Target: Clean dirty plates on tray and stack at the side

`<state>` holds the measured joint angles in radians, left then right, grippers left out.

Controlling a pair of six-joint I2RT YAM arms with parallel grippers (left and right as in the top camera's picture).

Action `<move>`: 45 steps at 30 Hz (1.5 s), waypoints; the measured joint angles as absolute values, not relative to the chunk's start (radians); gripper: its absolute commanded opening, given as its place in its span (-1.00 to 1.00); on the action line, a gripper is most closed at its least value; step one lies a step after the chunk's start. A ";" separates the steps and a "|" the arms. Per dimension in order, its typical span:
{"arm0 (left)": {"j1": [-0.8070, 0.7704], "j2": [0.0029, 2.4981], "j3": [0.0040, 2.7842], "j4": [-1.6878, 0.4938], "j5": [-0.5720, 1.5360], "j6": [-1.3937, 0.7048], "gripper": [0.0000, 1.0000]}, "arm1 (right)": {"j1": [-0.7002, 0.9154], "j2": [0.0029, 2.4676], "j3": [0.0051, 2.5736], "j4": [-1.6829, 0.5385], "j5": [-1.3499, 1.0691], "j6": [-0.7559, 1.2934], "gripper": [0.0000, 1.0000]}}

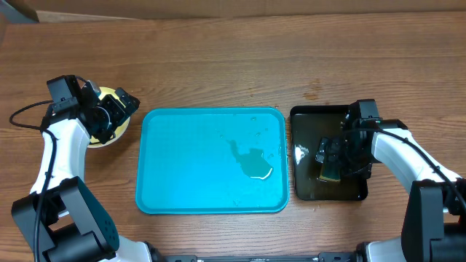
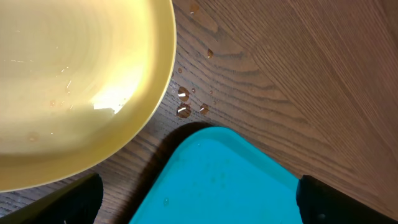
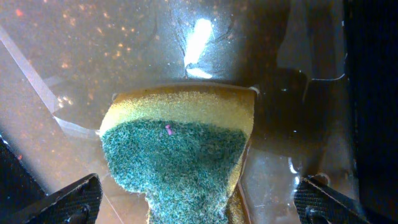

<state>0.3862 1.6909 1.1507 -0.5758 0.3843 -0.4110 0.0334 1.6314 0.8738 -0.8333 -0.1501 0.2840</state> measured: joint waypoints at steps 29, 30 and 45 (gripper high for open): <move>0.386 1.691 1.151 -0.576 0.384 -0.411 1.00 | 0.033 0.936 0.873 -0.834 -0.149 0.284 1.00; 0.386 1.691 1.151 -0.576 0.384 -0.411 1.00 | 0.033 0.908 0.873 -0.834 -0.149 0.284 1.00; 0.386 1.691 1.151 -0.576 0.384 -0.411 1.00 | 0.062 0.388 0.850 -0.727 -0.058 0.260 1.00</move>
